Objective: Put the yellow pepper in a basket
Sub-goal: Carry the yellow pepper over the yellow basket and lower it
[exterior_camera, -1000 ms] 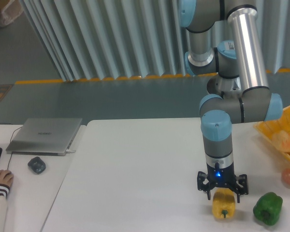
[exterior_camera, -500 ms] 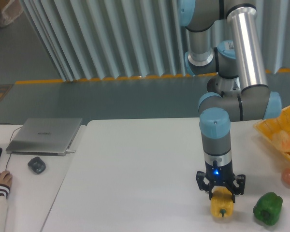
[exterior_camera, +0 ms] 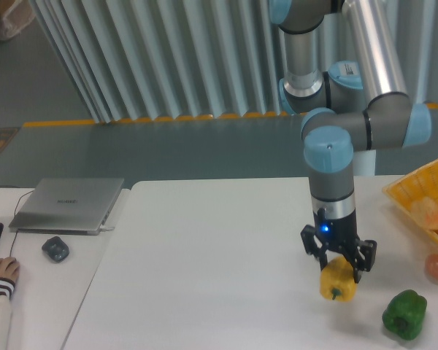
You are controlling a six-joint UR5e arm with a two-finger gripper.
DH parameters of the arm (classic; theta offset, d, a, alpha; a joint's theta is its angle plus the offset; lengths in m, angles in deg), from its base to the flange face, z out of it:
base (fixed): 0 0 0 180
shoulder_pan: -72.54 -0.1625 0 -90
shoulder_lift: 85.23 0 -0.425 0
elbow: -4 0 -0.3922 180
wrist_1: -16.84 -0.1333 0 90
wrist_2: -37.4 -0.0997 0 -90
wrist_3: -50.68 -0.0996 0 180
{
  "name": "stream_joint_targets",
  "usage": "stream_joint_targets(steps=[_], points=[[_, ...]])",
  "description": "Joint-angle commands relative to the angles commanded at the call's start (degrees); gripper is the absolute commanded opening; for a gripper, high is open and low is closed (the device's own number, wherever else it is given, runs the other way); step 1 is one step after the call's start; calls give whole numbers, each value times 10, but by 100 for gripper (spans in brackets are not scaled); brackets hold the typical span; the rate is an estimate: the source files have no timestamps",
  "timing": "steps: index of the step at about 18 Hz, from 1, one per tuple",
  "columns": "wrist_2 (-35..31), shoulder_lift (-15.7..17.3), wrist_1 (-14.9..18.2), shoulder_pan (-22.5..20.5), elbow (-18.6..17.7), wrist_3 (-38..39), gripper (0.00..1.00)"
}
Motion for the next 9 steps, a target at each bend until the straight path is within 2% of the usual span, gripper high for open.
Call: stream_joint_targets(steps=[1, 2, 3, 5, 9], points=[[0, 12, 25, -11, -2, -56, 45], [1, 25, 62, -30, -4, -144, 45], [1, 33, 80, -40, -5, -196, 46], [3, 44, 92, -62, -9, -274, 48], [23, 66, 124, -97, -23, -368, 47]])
